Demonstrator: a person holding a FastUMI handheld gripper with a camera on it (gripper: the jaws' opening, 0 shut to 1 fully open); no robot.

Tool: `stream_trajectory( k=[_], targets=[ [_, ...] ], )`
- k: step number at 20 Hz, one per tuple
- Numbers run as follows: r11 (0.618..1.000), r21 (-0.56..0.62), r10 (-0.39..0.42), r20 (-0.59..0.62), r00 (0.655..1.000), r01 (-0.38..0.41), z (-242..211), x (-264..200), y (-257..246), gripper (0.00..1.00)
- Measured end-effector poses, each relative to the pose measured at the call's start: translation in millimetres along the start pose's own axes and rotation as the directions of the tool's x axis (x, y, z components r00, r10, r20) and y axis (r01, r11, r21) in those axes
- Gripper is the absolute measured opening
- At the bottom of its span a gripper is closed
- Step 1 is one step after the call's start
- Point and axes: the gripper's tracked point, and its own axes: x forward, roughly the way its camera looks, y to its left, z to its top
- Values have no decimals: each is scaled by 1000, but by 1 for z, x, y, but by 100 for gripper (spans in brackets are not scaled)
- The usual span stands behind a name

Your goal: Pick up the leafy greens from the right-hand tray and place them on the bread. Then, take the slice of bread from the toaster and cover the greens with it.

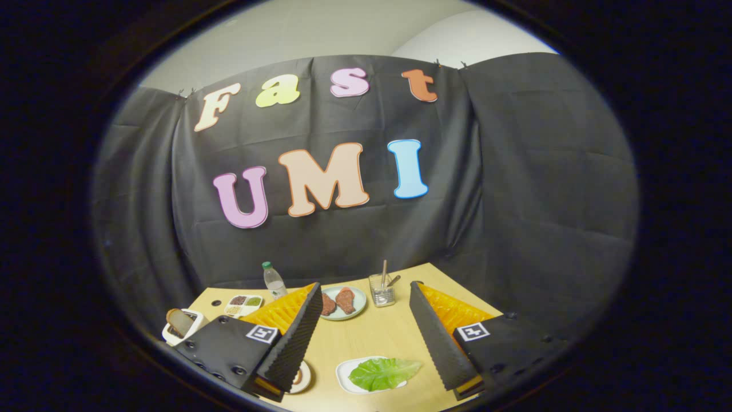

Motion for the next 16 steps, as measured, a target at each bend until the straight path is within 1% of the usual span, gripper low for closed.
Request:
stream_trajectory(
  k=[2,6,10,12,14,16],
  targets=[
    [999,-36,12,-37,999,-13,-11,6,-4,97],
    [987,-150,32,-140,990,-53,-40,17,-14,97],
    [966,-250,7,-244,970,-70,-74,31,-31,99],
    [953,-288,8,-298,954,-98,-94,37,-37,100],
    [942,-305,25,-359,933,-142,-115,44,-41,100],
    [940,-288,40,-438,898,-182,-139,51,-47,100]
  ],
)
